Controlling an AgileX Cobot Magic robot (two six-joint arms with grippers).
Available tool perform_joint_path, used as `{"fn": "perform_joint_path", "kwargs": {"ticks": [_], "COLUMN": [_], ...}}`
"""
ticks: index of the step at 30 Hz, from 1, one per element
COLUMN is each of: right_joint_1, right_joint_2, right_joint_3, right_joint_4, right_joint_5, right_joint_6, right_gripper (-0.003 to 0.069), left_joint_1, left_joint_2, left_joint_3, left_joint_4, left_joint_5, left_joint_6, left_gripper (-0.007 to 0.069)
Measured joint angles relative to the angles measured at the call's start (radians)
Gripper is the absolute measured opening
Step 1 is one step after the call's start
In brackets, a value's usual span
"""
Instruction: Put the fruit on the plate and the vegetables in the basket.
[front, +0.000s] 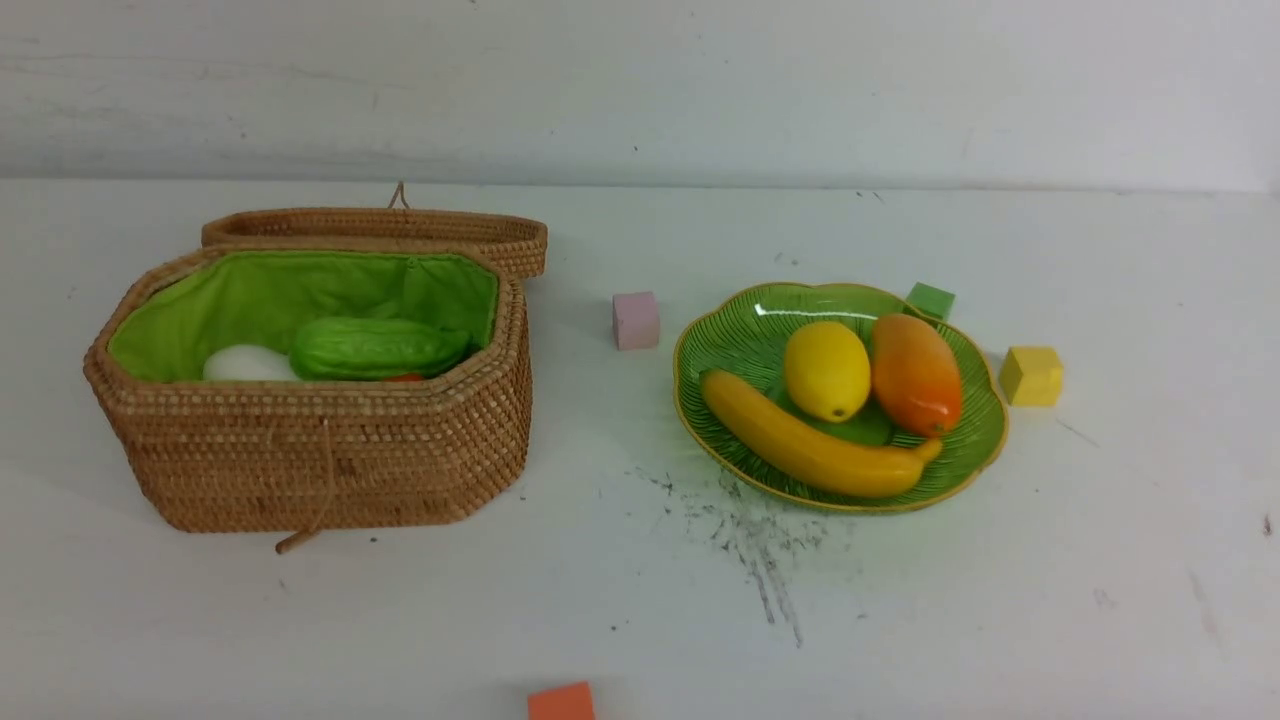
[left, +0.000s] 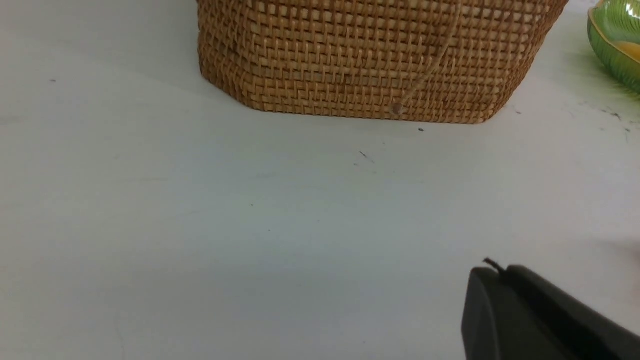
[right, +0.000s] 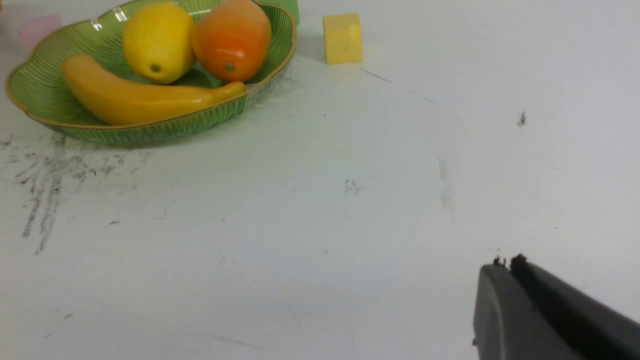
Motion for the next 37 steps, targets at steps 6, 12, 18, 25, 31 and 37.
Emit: {"fn": "perform_joint_path", "kwargs": {"ticks": [6, 12, 18, 25, 31, 37], "right_joint_1": [0.0, 0.0, 0.0, 0.0, 0.0, 0.0], "right_joint_2": [0.0, 0.0, 0.0, 0.0, 0.0, 0.0], "right_joint_3": [0.0, 0.0, 0.0, 0.0, 0.0, 0.0], "right_joint_4": [0.0, 0.0, 0.0, 0.0, 0.0, 0.0], "right_joint_5": [0.0, 0.0, 0.0, 0.0, 0.0, 0.0], "right_joint_6": [0.0, 0.0, 0.0, 0.0, 0.0, 0.0], "right_gripper": [0.0023, 0.0031, 0.0034, 0.0035, 0.0039, 0.0041], "left_joint_1": [0.0, 0.0, 0.0, 0.0, 0.0, 0.0], "left_joint_2": [0.0, 0.0, 0.0, 0.0, 0.0, 0.0], "left_joint_3": [0.0, 0.0, 0.0, 0.0, 0.0, 0.0], "left_joint_4": [0.0, 0.0, 0.0, 0.0, 0.0, 0.0], "left_joint_5": [0.0, 0.0, 0.0, 0.0, 0.0, 0.0], "left_joint_6": [0.0, -0.001, -0.001, -0.001, -0.001, -0.001], "left_gripper": [-0.0013, -0.0013, -0.0013, -0.0013, -0.0009, -0.0003]}}
